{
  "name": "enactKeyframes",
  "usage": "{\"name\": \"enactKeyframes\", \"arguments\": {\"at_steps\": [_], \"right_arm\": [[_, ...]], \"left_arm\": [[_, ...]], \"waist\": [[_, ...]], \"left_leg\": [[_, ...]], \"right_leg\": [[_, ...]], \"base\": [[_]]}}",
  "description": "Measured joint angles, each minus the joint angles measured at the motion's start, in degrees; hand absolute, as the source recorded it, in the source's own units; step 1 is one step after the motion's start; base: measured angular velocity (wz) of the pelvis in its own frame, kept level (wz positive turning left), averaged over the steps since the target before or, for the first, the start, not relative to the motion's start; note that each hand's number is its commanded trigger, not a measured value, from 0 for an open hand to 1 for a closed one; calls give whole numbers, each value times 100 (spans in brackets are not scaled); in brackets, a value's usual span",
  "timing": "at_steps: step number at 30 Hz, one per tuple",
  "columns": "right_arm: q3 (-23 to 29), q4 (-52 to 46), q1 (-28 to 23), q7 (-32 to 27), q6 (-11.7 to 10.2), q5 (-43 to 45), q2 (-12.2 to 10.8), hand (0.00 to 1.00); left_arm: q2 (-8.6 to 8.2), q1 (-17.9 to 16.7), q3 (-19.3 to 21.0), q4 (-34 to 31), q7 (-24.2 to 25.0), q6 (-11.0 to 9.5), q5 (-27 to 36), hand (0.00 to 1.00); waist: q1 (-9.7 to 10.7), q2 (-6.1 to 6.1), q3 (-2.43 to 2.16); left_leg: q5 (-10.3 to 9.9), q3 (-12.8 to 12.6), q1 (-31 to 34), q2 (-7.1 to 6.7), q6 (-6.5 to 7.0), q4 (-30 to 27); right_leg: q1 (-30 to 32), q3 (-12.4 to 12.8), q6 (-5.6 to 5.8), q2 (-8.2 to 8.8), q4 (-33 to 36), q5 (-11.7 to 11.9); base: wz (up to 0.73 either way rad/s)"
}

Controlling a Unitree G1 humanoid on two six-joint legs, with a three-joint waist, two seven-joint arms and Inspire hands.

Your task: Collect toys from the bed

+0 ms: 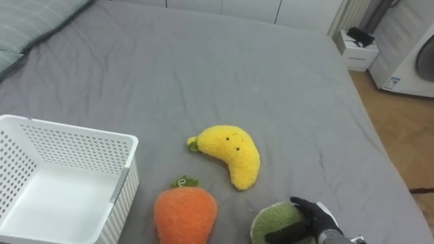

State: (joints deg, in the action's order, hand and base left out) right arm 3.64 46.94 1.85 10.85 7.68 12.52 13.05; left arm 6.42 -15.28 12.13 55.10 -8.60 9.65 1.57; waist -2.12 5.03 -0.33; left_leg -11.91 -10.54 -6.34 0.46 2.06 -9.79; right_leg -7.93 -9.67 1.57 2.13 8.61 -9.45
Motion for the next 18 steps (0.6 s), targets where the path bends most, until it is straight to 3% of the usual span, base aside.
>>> {"name": "enactKeyframes", "arguments": {"at_steps": [18], "right_arm": [[-24,-34,32,-94,196,588,-17,100]], "left_arm": [[-1,32,-9,-51,23,-21,-4,0]], "waist": [[-92,-7,1]], "left_leg": [[0,-11,69,3,-1,-6]], "right_leg": [[33,24,-2,-3,2,1]], "base": [[0]]}}
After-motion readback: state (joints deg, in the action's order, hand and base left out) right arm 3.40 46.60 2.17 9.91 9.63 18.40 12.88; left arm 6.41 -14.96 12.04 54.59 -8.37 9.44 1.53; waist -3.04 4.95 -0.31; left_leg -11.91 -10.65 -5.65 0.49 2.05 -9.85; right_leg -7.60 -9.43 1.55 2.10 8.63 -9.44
